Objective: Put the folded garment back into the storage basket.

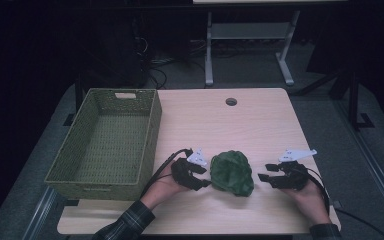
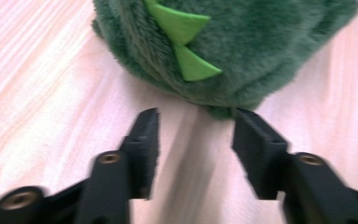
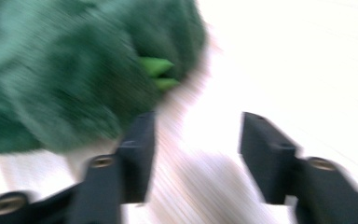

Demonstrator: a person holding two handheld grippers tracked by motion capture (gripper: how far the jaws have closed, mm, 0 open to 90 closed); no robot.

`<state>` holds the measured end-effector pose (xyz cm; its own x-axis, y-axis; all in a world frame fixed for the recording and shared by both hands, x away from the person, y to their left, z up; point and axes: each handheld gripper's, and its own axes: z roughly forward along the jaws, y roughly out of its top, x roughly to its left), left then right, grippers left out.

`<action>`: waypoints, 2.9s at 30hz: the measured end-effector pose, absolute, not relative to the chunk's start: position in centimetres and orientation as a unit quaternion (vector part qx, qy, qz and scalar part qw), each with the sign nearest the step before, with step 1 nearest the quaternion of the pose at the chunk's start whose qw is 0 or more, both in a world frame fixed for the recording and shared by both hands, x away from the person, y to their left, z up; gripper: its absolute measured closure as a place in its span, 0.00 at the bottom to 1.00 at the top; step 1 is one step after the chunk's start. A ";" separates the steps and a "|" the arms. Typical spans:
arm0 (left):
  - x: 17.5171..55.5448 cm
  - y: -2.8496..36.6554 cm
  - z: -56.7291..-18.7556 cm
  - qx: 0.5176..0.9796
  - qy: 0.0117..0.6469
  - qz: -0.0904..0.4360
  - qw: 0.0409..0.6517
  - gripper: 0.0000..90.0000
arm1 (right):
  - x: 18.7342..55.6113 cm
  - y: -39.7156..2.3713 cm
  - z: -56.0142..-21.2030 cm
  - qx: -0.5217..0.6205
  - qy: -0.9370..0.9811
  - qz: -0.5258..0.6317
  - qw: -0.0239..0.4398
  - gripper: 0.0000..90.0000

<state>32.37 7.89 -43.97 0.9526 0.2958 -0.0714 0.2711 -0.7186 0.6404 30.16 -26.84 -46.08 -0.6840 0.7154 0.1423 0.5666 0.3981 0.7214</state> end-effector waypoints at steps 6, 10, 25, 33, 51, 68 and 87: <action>32.2 7.7 -43.1 0.928 0.140 0.017 0.346 0.29 | 29.2 -28.3 -47.1 0.416 0.824 0.361 0.129 0.14; 32.6 7.7 -42.2 0.930 0.134 0.023 0.340 0.19 | 28.9 -28.6 -48.0 0.426 0.828 0.335 0.146 0.03; 35.3 5.1 -39.4 0.936 0.090 0.026 0.339 0.16 | 28.9 -28.9 -48.4 0.424 0.822 0.347 0.158 0.02; 36.3 2.5 -39.6 0.946 0.063 0.009 0.317 0.16 | 28.9 -29.0 -48.4 0.423 0.822 0.347 0.159 0.02; 35.6 0.8 -43.6 0.962 0.035 -0.016 0.272 0.16 | 28.9 -29.0 -48.4 0.424 0.821 0.347 0.159 0.02; 34.8 0.0 -45.3 0.973 0.029 0.004 0.231 0.20 | 29.0 -29.0 -48.4 0.425 0.821 0.346 0.161 0.02; 35.4 0.8 -44.5 0.969 0.061 -0.027 0.237 0.70 | 29.0 -29.0 -48.4 0.426 0.820 0.346 0.161 0.02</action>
<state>35.37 0.84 -44.53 0.9911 0.1058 -0.0812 0.1313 -0.8803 0.4558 29.00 -28.96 -48.37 -0.5858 0.8099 0.0304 0.5869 0.3981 0.7050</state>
